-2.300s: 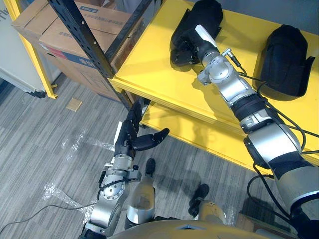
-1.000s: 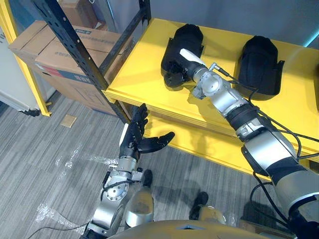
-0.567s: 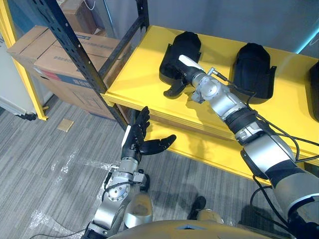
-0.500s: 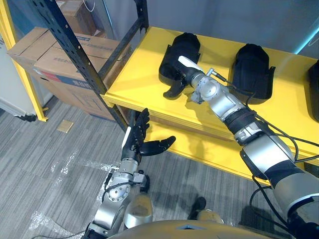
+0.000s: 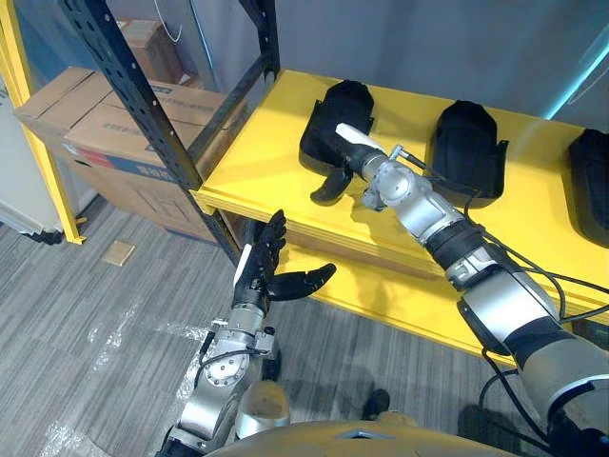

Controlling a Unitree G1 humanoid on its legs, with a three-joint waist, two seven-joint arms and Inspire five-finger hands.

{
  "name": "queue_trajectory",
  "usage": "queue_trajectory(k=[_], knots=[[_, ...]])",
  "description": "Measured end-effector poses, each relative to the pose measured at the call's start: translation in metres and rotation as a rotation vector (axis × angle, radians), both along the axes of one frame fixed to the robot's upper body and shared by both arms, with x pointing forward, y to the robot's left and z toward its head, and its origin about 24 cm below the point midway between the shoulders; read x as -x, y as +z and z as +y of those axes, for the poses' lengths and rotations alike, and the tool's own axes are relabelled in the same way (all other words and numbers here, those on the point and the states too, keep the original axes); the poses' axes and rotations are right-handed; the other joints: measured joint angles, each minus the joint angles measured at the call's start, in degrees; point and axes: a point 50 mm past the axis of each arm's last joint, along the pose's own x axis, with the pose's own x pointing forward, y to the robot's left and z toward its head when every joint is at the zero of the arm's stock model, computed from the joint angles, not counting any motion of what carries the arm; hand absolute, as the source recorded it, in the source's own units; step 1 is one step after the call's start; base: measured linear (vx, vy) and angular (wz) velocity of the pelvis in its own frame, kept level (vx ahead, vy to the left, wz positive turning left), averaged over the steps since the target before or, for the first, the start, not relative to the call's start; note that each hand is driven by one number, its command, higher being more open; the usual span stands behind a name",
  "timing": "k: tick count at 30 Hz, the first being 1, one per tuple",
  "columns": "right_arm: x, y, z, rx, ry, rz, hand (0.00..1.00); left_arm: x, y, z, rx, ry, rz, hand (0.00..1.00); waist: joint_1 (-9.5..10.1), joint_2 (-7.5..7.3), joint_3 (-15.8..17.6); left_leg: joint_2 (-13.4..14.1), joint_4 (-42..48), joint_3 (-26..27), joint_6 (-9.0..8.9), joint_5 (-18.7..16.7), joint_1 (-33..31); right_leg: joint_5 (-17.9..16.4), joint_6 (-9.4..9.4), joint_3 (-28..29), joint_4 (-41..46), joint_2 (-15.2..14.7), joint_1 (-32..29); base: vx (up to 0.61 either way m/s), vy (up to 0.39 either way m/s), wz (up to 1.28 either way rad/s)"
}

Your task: Walk over and take three plastic housings, then place them on the shelf

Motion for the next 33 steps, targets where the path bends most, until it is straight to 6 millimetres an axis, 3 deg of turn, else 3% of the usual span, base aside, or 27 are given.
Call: queue_trajectory(k=[11,16,19,22,24,26,29,31,33], knots=[[0.023,0.029,0.029,-0.095,0.132,-0.193,1.00,0.000,-0.001,0.003,0.008,0.026,0.004,1.00,-0.92,0.02,-0.67,-0.11,-0.02,0.98,-0.11,-0.09,0.45,1.80,-0.03,0.54,-2.94,0.40,1.01,-0.01,-0.004,-0.04],[0.034,0.027,0.033,-0.163,0.148,-0.248,1.00,0.000,-0.001,0.003,0.011,0.023,0.003,1.00,-1.01,0.04,-2.35,-0.20,-0.03,0.95,-0.16,-0.13,0.55,2.17,-0.01,0.52,-3.89,0.51,1.54,0.00,0.000,0.00],[0.047,0.032,0.031,-0.330,0.160,-0.253,1.00,0.000,0.000,0.004,0.011,0.030,0.001,1.00,-1.46,0.03,-2.46,-0.20,-0.03,0.96,-0.16,-0.13,0.57,2.21,0.05,0.57,-3.89,0.51,1.56,0.00,0.000,0.00],[0.071,0.042,0.019,-0.628,0.183,-0.249,1.00,-0.001,0.001,0.013,0.010,0.073,-0.005,1.00,-2.10,-0.01,-2.49,-0.23,-0.03,1.08,-0.16,-0.14,0.65,2.22,0.08,0.75,-3.89,0.48,1.56,0.00,-0.002,-0.02],[0.093,0.051,-0.011,-0.777,0.147,-0.407,1.00,-0.002,0.003,0.026,0.008,0.155,-0.015,1.00,-2.42,-0.09,-2.54,-0.14,-0.04,2.01,-0.22,-0.49,1.12,2.22,0.09,1.55,-3.93,0.49,1.53,0.00,-0.007,-0.16],[0.102,0.051,-0.031,-0.819,0.094,-0.487,1.00,0.001,0.004,0.034,0.004,0.197,-0.018,1.00,-2.58,-0.35,-2.97,-0.08,-0.04,2.62,-0.22,-0.90,1.31,2.20,0.07,2.18,-4.02,0.51,1.39,0.00,-0.006,-0.20],[0.139,0.029,-0.110,-0.868,-0.203,-0.673,1.00,0.023,0.004,0.062,-0.021,0.334,-0.012,1.00,-3.04,-1.38,-4.41,-0.03,-0.04,4.47,-0.28,-1.81,2.13,2.21,0.10,3.90,-4.50,0.52,1.15,0.05,-0.012,-0.26],[0.161,0.014,-0.147,-0.839,-0.349,-0.718,1.00,0.037,0.003,0.083,-0.052,0.430,-0.005,1.00,-4.63,-1.31,-4.54,0.01,-0.04,5.83,-0.44,-2.41,2.69,2.24,0.15,5.08,-4.82,0.54,1.07,0.05,-0.012,-0.33],[0.183,0.004,-0.169,-0.788,-0.471,-0.752,1.00,0.048,0.002,0.101,-0.072,0.526,0.003,1.00,-6.23,-0.79,-4.87,0.26,-0.03,7.54,-0.58,-2.98,3.38,2.25,0.24,6.42,-4.88,0.71,0.66,0.05,-0.015,-0.42]])
